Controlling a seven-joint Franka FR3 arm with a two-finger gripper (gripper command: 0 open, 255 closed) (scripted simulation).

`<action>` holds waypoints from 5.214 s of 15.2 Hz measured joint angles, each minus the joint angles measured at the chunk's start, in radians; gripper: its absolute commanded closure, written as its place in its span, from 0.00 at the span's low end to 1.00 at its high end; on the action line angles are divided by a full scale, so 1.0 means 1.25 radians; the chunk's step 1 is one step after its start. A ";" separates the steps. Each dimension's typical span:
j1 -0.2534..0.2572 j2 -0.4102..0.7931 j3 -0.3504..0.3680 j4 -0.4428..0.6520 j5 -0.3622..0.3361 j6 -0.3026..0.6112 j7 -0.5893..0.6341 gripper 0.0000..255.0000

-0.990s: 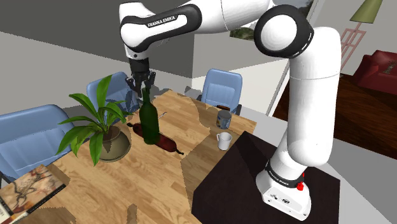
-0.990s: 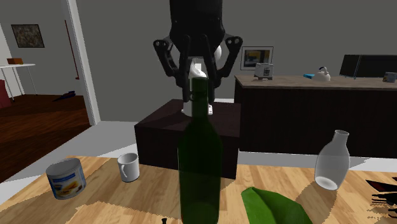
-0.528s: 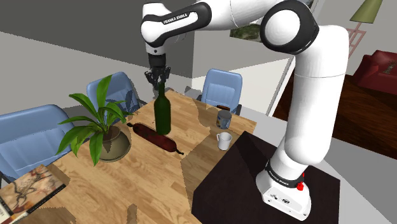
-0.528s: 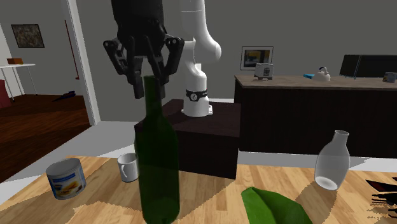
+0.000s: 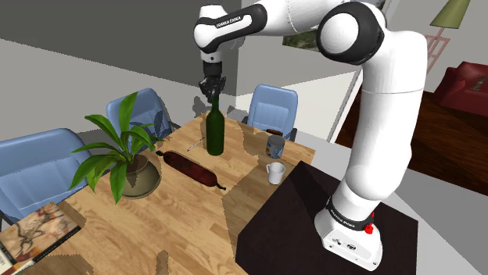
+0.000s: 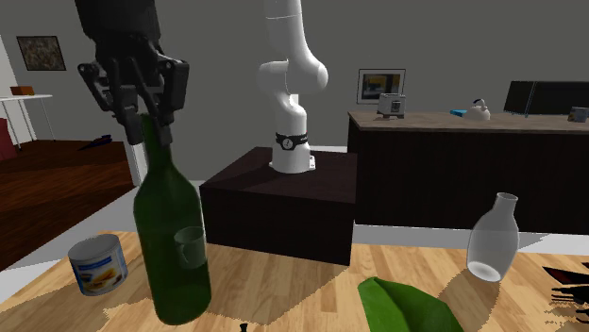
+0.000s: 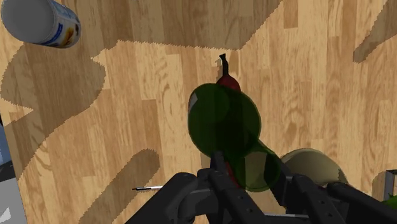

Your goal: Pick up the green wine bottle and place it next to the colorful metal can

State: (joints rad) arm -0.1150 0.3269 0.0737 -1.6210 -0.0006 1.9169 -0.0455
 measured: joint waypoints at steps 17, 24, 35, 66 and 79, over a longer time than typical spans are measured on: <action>-0.190 0.165 -0.082 0.255 0.023 -0.094 -0.271 1.00; -0.255 0.284 -0.097 0.437 0.032 -0.158 -0.347 1.00; -0.256 0.302 -0.097 0.355 0.033 -0.058 -0.352 1.00; -0.257 0.384 -0.094 0.258 0.038 0.122 -0.357 0.00; -0.257 0.344 -0.096 0.293 0.036 0.046 -0.356 0.00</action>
State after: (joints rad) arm -0.4360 0.7568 -0.0458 -1.2548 0.0440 1.9748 -0.4902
